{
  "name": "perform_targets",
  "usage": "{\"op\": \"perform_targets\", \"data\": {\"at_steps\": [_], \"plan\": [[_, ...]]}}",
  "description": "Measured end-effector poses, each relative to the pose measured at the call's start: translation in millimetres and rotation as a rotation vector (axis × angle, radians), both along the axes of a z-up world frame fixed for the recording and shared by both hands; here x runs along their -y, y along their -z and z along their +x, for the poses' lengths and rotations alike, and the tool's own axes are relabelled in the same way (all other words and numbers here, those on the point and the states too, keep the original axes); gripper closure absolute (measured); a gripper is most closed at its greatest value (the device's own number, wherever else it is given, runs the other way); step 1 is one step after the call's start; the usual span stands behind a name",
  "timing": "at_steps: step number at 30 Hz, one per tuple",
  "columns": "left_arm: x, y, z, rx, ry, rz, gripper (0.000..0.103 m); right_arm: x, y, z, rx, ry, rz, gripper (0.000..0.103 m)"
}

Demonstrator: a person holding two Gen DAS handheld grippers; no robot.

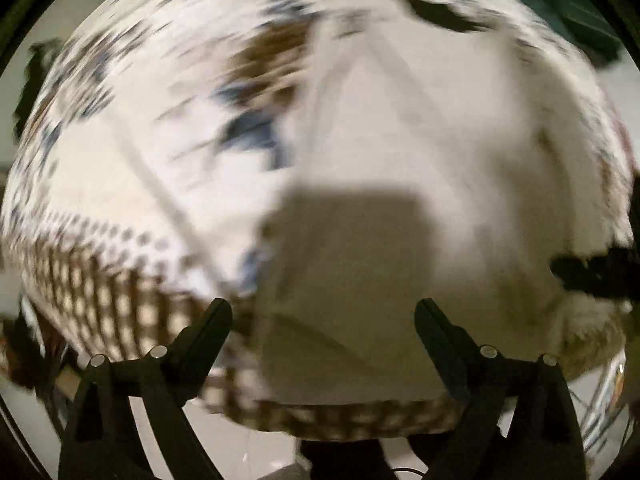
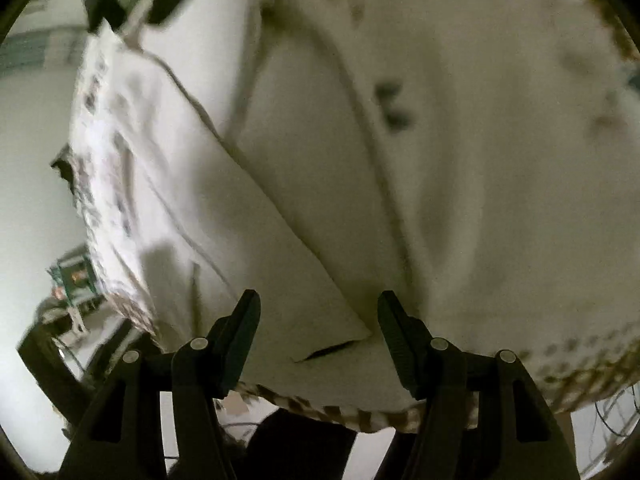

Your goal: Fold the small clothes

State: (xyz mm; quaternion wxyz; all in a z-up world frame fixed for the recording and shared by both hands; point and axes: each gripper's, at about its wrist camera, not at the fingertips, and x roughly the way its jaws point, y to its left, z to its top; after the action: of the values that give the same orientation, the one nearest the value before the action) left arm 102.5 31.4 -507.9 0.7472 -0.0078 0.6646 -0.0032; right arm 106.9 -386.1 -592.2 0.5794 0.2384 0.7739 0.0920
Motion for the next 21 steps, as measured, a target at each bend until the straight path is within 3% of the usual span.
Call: {"op": "perform_targets", "data": {"at_steps": [1, 2, 10, 16, 19, 20, 21], "plan": [[-11.8, 4.7, -2.3, -0.007, -0.025, 0.017, 0.01, -2.6, 6.0, -4.0, -0.009, -0.008, -0.012, 0.062], [-19.6, 7.8, -4.0, -0.015, -0.039, 0.026, 0.01, -1.3, 8.1, -8.6, -0.016, -0.023, -0.04, 0.097], [-42.9, 26.8, -15.3, -0.054, -0.088, -0.007, 0.01, 1.7, -9.0, -32.4, 0.002, -0.121, -0.122, 0.098], [-40.7, 40.4, -11.8, -0.084, -0.069, -0.029, 0.01, -8.0, -20.9, -33.3, -0.036, -0.125, -0.099, 0.098], [-42.7, 45.1, -13.3, -0.096, -0.068, -0.055, 0.01, 13.2, -33.4, -23.3, -0.033, -0.056, -0.034, 0.079], [-42.5, 47.9, -13.7, -0.098, -0.07, -0.068, 0.01, 23.8, -39.5, -21.2, -0.018, -0.026, -0.039, 0.064], [-41.6, 52.0, -12.9, -0.101, -0.071, -0.083, 0.01, 25.5, -42.4, -13.2, -0.007, 0.0, -0.05, 0.054]]}}
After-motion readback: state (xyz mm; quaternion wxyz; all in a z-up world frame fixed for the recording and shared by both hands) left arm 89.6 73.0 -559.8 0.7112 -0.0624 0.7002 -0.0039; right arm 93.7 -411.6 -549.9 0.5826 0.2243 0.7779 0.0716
